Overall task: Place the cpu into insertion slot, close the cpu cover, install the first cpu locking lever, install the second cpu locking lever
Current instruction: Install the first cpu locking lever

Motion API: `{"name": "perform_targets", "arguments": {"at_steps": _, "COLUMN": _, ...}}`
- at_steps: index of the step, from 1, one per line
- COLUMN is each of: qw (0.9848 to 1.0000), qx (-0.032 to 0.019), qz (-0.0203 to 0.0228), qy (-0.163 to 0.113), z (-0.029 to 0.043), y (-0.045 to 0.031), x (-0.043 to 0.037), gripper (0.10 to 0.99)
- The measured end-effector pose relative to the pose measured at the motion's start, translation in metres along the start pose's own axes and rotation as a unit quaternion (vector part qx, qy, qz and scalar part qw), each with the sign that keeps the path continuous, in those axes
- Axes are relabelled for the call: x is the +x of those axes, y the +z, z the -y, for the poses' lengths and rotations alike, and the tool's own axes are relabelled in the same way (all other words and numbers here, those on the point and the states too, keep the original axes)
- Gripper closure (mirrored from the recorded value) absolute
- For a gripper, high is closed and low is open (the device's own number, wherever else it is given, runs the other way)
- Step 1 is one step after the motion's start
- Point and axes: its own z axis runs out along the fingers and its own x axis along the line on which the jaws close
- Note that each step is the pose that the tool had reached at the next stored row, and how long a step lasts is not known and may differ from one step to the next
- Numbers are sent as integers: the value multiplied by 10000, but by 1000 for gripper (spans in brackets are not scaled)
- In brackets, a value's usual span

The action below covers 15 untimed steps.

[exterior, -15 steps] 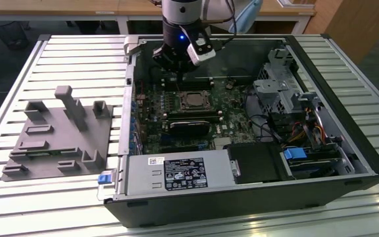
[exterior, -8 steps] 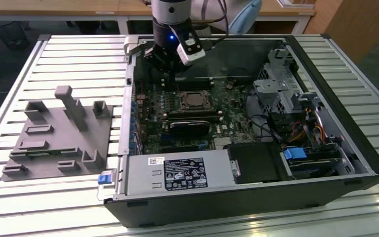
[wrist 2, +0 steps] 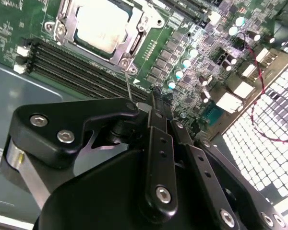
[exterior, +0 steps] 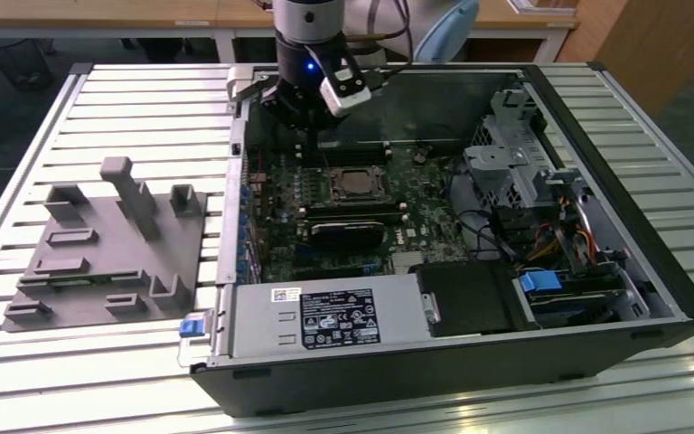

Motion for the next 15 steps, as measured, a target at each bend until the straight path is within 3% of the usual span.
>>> {"name": "perform_targets", "arguments": {"at_steps": 10, "qw": 10000, "qx": -3, "qz": 9, "qy": -81, "z": -81, "y": 27, "x": 23, "gripper": 980}}
{"name": "perform_targets", "arguments": {"at_steps": 15, "qw": 10000, "qx": -3, "qz": 9, "qy": -81, "z": -101, "y": 32, "x": -37, "gripper": 980}}
